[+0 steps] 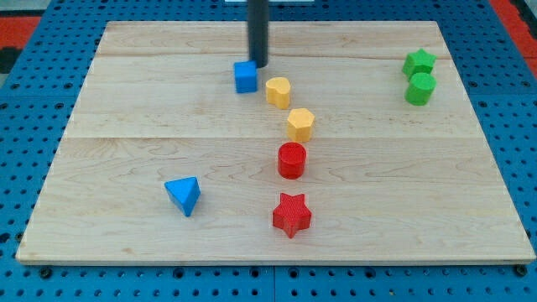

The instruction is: Place the blue cube at the top of the blue triangle

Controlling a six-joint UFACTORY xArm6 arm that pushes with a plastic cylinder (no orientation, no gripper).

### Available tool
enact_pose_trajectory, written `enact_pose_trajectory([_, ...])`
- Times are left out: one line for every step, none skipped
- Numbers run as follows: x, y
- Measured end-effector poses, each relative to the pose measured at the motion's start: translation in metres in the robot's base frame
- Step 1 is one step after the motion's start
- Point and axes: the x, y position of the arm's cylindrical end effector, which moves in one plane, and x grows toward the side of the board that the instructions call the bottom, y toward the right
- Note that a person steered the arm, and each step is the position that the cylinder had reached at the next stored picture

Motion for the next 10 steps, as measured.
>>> enact_pose_trajectory([0.062, -0.007])
enact_pose_trajectory([0.078, -0.019])
enact_pose_trajectory([0.061, -0.046])
enact_pose_trajectory([0.098, -0.039])
enact_pose_trajectory([0.137, -0.027])
enact_pose_trajectory([0.167, -0.024])
enact_pose_trajectory([0.153, -0.007])
enact_pose_trajectory([0.119, -0.016])
enact_pose_trajectory([0.123, -0.059])
enact_pose_trajectory([0.152, -0.058])
